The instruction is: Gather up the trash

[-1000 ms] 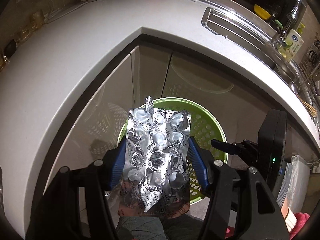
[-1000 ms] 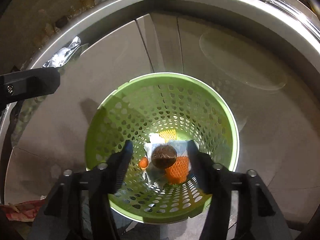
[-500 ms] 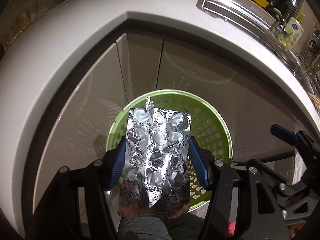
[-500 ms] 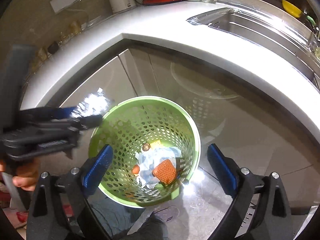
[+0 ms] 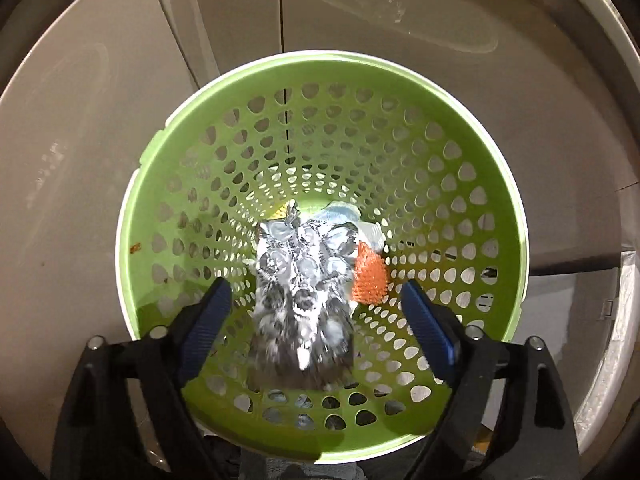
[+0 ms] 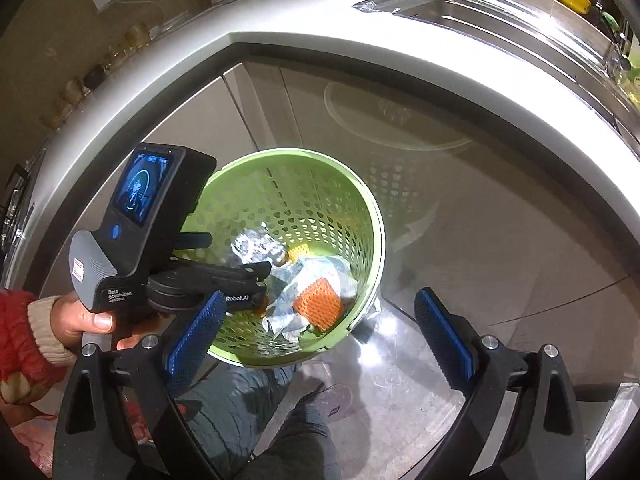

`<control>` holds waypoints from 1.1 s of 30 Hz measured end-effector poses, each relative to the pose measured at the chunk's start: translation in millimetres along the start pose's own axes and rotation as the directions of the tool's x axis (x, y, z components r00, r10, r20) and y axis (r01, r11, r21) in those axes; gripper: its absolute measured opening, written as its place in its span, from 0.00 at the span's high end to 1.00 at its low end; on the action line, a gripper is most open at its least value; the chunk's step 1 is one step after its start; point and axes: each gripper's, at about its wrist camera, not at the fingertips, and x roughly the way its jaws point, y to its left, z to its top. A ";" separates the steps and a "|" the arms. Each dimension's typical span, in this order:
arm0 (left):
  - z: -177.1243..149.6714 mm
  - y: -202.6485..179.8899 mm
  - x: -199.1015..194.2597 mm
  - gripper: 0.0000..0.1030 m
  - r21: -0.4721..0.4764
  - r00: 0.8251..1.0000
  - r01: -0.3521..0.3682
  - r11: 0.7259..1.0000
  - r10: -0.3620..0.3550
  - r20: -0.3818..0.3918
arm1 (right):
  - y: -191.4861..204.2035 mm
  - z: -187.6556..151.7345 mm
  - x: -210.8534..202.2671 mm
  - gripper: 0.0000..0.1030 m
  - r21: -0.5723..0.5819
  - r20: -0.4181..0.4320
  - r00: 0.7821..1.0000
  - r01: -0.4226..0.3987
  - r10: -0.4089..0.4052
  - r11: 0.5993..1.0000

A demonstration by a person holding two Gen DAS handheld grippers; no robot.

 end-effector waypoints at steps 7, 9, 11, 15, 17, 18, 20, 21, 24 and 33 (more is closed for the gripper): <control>4.2 -14.7 0.0 0.13 0.018 1.000 -0.021 1.000 0.022 -0.014 | -4.4 2.0 -1.6 0.08 0.014 0.008 1.000 -0.004 0.004 1.000; 4.3 -14.7 -7.2 0.13 0.015 1.000 -0.022 1.000 0.022 0.003 | -7.5 2.2 -2.7 0.08 0.023 0.011 1.000 -0.011 0.010 1.000; 5.0 -6.5 -16.8 0.13 0.003 1.000 -0.021 1.000 0.021 0.023 | -9.4 3.3 -4.1 0.08 0.029 0.017 1.000 -0.014 0.013 0.999; 7.4 -0.8 -41.3 0.13 -0.027 0.997 -0.026 0.999 0.028 0.074 | -12.3 6.1 -8.5 0.08 0.026 0.035 0.999 -0.008 0.007 1.000; 7.8 1.2 -59.6 0.13 -0.037 0.994 -0.021 0.999 0.024 0.107 | -13.3 7.2 -9.7 0.08 0.021 0.039 0.999 -0.001 0.000 1.000; 7.8 1.6 -69.7 0.13 -0.040 0.991 -0.024 0.999 0.029 0.128 | -13.8 7.8 -10.4 0.08 0.016 0.042 0.999 0.003 -0.004 1.000; 7.4 1.6 -92.6 0.13 -0.044 0.983 -0.043 0.998 0.050 0.177 | -13.9 9.7 -12.7 0.08 0.012 0.051 0.999 0.003 -0.003 1.000; 7.2 2.3 -103.4 0.13 -0.046 0.978 -0.056 0.997 0.064 0.197 | -14.5 11.4 -15.0 0.08 0.013 0.057 0.998 -0.002 0.001 1.000; 6.6 4.2 -141.6 0.13 -0.048 0.961 -0.079 0.996 0.089 0.263 | -15.1 21.2 -24.9 0.08 0.017 0.080 0.996 -0.035 0.034 0.999; 3.6 14.3 -262.1 0.11 -0.116 0.893 -0.118 0.986 0.156 0.423 | 4.4 66.3 -85.4 0.05 -0.058 0.187 0.979 -0.077 0.086 0.995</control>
